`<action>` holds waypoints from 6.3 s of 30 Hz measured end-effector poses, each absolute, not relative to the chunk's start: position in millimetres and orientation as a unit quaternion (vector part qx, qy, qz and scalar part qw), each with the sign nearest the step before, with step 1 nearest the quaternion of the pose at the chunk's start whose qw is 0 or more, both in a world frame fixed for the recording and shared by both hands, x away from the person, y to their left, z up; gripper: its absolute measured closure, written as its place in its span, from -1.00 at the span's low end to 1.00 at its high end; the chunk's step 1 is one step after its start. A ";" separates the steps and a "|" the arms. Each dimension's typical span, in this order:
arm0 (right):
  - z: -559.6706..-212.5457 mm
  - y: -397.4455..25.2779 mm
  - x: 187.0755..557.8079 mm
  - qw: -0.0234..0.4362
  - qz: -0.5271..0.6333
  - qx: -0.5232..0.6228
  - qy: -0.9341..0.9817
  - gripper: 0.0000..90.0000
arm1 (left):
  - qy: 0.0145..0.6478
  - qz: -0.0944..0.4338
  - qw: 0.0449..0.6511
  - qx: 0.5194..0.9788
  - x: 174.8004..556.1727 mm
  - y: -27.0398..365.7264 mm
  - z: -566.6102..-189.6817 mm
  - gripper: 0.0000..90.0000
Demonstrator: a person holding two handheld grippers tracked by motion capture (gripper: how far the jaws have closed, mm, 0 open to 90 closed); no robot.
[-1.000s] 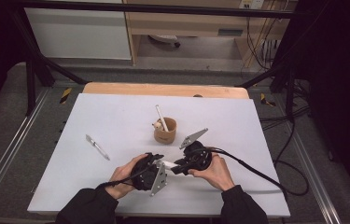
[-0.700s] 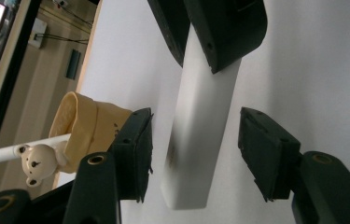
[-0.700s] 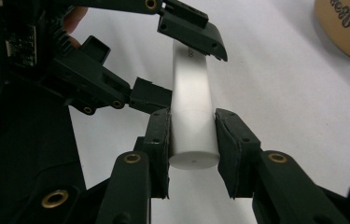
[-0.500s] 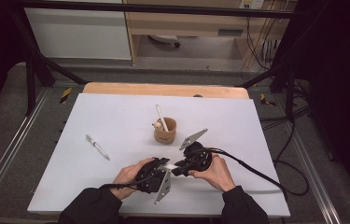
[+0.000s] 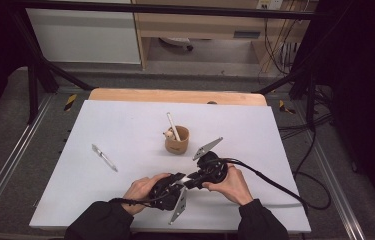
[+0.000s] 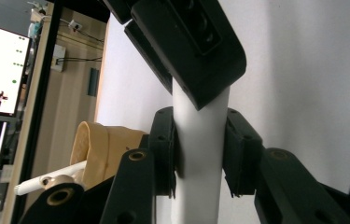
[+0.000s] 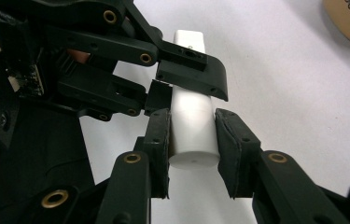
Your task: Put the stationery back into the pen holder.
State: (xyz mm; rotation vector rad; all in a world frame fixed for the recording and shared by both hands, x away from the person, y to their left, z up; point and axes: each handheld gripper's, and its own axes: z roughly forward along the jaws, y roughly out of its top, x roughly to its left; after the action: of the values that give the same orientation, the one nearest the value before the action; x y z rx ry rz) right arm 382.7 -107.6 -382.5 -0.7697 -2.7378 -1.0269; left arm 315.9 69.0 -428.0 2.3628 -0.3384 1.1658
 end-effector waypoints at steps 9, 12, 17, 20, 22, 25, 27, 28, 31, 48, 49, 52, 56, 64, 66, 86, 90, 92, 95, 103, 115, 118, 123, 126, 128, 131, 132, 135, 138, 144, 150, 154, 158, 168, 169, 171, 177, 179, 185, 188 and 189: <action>-383.3 -107.6 382.5 0.067 -0.338 -0.261 -0.902 0.48 | -0.116 0.422 0.243 0.866 313.6 68.9 -428.8 0.52; -381.3 -109.7 382.6 0.067 -0.345 -0.263 -0.899 0.44 | -0.105 0.417 0.243 0.869 314.7 69.9 -427.3 0.52; -373.4 -124.5 381.3 0.055 -0.373 -0.275 -0.884 0.25 | -0.080 0.404 0.244 0.878 317.7 73.4 -428.5 0.52; -368.6 -138.7 379.0 0.029 -0.396 -0.285 -0.872 0.07 | -0.059 0.394 0.247 0.883 320.6 75.5 -427.0 0.52; -367.5 -149.3 378.4 0.006 -0.411 -0.292 -0.863 -0.08 | -0.044 0.386 0.253 0.886 322.7 77.0 -425.8 0.52; -369.7 -163.3 378.0 -0.029 -0.422 -0.309 -0.851 -0.34 | -0.018 0.373 0.258 0.891 326.3 79.0 -423.3 0.52; -373.9 -171.0 378.4 -0.049 -0.427 -0.318 -0.845 -0.45 | 0.000 0.363 0.266 0.893 328.7 79.9 -421.6 0.52; -376.4 -174.2 378.9 -0.057 -0.428 -0.319 -0.844 -0.50 | 0.008 0.358 0.269 0.894 329.8 80.3 -420.6 0.52; -385.5 -182.3 380.6 -0.079 -0.423 -0.331 -0.840 -0.68 | 0.036 0.343 0.283 0.895 332.9 81.3 -418.7 0.52; -426.8 -218.8 382.1 -0.132 -0.404 -0.384 -0.820 -0.98 | 0.215 0.237 0.352 0.880 356.7 94.8 -402.2 0.52; -428.4 -221.4 381.9 -0.135 -0.406 -0.385 -0.818 -0.98 | 0.226 0.230 0.356 0.877 358.1 95.7 -401.1 0.52; -431.3 -227.1 379.7 -0.144 -0.402 -0.384 -0.819 -0.98 | 0.255 0.211 0.370 0.868 362.1 97.0 -398.5 0.52; -435.5 -232.9 378.1 -0.138 -0.401 -0.390 -0.817 -0.98 | 0.283 0.195 0.384 0.857 367.3 98.2 -393.8 0.52; -439.6 -239.1 375.2 -0.135 -0.401 -0.388 -0.819 -0.99 | 0.316 0.179 0.413 0.836 377.6 97.7 -378.4 0.52; -440.1 -240.2 374.5 -0.137 -0.399 -0.387 -0.820 -0.98 | 0.324 0.177 0.417 0.831 380.8 97.1 -374.5 0.52; -440.3 -243.9 372.5 -0.134 -0.405 -0.382 -0.820 -0.98 | 0.365 0.178 0.442 0.800 417.6 84.7 -344.3 0.52; -440.4 -243.6 372.4 -0.133 -0.404 -0.382 -0.821 -0.98 | 0.370 0.181 0.445 0.795 425.6 80.0 -340.1 0.52; -440.4 -243.7 372.4 -0.134 -0.404 -0.382 -0.820 -0.98 | 0.372 0.183 0.446 0.793 429.6 77.6 -338.9 0.52; -440.6 -243.5 372.3 -0.133 -0.404 -0.382 -0.821 -0.98 | 0.374 0.187 0.445 0.792 435.5 74.2 -337.6 0.52; -440.5 -243.6 372.3 -0.133 -0.404 -0.382 -0.821 -0.98 | 0.382 0.190 0.444 0.788 452.0 66.4 -336.2 0.52; -440.9 -243.1 371.9 -0.134 -0.404 -0.380 -0.821 -0.98 | 0.396 0.191 0.439 0.784 475.1 59.0 -350.1 0.52; -440.7 -243.2 371.8 -0.133 -0.404 -0.381 -0.821 -0.98 | 0.400 0.191 0.436 0.783 480.0 58.4 -353.5 0.52; -441.3 -243.1 372.0 -0.135 -0.403 -0.378 -0.822 -0.98 | 0.403 0.190 0.433 0.783 486.8 57.6 -360.8 0.52; -441.1 -243.2 372.0 -0.134 -0.404 -0.379 -0.822 -0.98 | 0.404 0.190 0.429 0.786 489.5 56.9 -364.6 0.52; -441.2 -243.2 371.9 -0.135 -0.404 -0.378 -0.822 -0.98 | 0.407 0.191 0.427 0.785 491.1 56.6 -367.2 0.52; -441.2 -243.2 371.7 -0.135 -0.403 -0.378 -0.823 -0.98 | 0.408 0.192 0.423 0.786 493.4 56.6 -370.0 0.52; -441.2 -243.2 371.8 -0.136 -0.403 -0.378 -0.822 -0.98 | 0.408 0.193 0.424 0.785 493.7 56.1 -370.9 0.52; -440.9 -243.1 371.5 -0.134 -0.404 -0.379 -0.822 -0.98 | 0.407 0.192 0.421 0.787 494.6 55.6 -373.9 0.52; -441.2 -243.2 371.6 -0.136 -0.404 -0.377 -0.823 -0.98 | 0.407 0.192 0.419 0.789 493.9 55.1 -378.1 0.52; -441.5 -242.9 371.5 -0.135 -0.404 -0.376 -0.823 -0.98 | 0.408 0.187 0.413 0.792 492.4 57.2 -384.2 0.52; -441.9 -242.5 371.6 -0.133 -0.403 -0.376 -0.823 -0.98 | 0.405 0.187 0.412 0.794 490.6 57.7 -385.5 0.51; -441.9 -242.2 371.4 -0.132 -0.402 -0.378 -0.823 -0.98 | 0.404 0.182 0.412 0.796 490.0 58.4 -384.0 0.50; -441.8 -242.3 371.5 -0.133 -0.403 -0.377 -0.824 -0.98 | 0.399 0.184 0.411 0.799 488.3 62.1 -379.1 0.41; -441.8 -242.0 371.4 -0.132 -0.403 -0.377 -0.823 -0.98 | 0.382 0.188 0.419 0.802 469.8 82.2 -354.5 0.00; -441.7 -242.0 371.4 -0.132 -0.403 -0.377 -0.823 -0.98 | 0.379 0.190 0.419 0.803 467.0 84.9 -352.6 -0.03; -441.7 -242.1 371.4 -0.133 -0.404 -0.377 -0.823 -0.98 | 0.375 0.187 0.419 0.806 461.6 90.1 -349.4 -0.11; -440.9 -242.2 371.1 -0.131 -0.407 -0.377 -0.822 -0.98 | 0.369 0.181 0.421 0.809 446.8 110.8 -344.6 -0.31; -441.1 -242.0 371.1 -0.131 -0.406 -0.378 -0.821 -0.98 | 0.368 0.175 0.421 0.810 442.4 118.9 -345.5 -0.36; -441.2 -240.3 370.5 -0.128 -0.406 -0.378 -0.822 -0.98 | 0.364 0.166 0.418 0.816 427.7 144.0 -356.5 -0.54; -441.2 -239.4 370.3 -0.125 -0.409 -0.377 -0.821 -0.98 | 0.367 0.167 0.416 0.815 420.6 157.8 -363.2 -0.61; -441.2 -239.2 370.3 -0.124 -0.409 -0.378 -0.821 -0.98 | 0.366 0.168 0.415 0.816 418.3 163.0 -365.0 -0.63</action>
State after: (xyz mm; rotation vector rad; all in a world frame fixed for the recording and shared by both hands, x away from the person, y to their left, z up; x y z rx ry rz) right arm 370.3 -239.2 -441.2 -1.2925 -2.8062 -1.3980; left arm 418.3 163.0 -365.0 2.0507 0.9193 0.4223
